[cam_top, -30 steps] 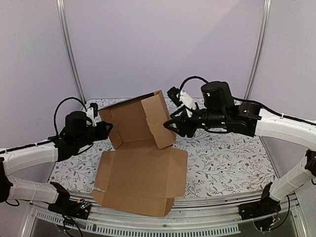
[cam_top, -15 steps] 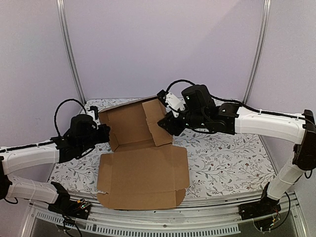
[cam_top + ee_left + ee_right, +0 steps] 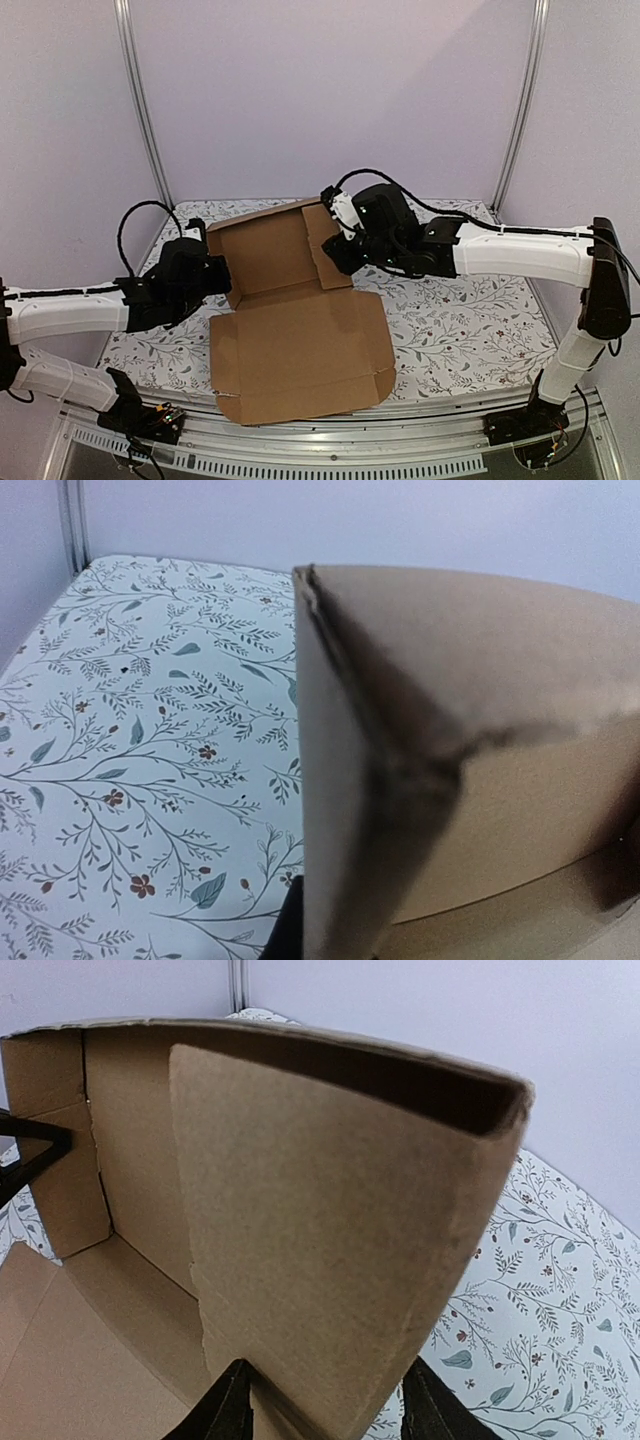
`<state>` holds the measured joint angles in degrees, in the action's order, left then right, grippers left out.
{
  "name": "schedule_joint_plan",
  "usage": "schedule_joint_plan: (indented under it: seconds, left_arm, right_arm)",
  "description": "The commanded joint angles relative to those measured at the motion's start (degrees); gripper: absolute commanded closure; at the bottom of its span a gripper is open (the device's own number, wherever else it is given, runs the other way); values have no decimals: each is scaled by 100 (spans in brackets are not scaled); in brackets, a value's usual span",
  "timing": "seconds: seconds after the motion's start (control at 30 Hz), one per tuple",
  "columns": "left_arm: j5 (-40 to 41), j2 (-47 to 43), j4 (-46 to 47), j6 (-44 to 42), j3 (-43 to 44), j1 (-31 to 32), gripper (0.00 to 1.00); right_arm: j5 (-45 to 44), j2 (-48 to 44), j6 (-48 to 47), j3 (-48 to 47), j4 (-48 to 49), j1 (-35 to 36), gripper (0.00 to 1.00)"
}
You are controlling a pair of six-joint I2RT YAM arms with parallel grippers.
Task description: Fold the paper box
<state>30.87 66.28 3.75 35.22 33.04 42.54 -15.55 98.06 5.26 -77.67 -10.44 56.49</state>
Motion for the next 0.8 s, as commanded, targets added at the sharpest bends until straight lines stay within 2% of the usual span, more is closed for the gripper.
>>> schedule_joint_plan:
  seconds: [0.0,0.37,0.5,0.7,0.77]
  left_arm:
    - [100,85,77,83,266,356,100]
    - [429,126,30,100,378,729,100]
    - [484,122,21,88,413,818,100]
    - [557,123,-6,58,449,887,100]
    - [567,135,-6,59,449,900,100]
  right_arm:
    - [-420,241,222,-126,419,59,51]
    - [-891,532,341,-121,767,64,51]
    - [-1017,624,321,-130,861,58,65]
    - [-1089,721,300,-152,912,58,98]
    - [-1091,731,322,-144,935,61,100]
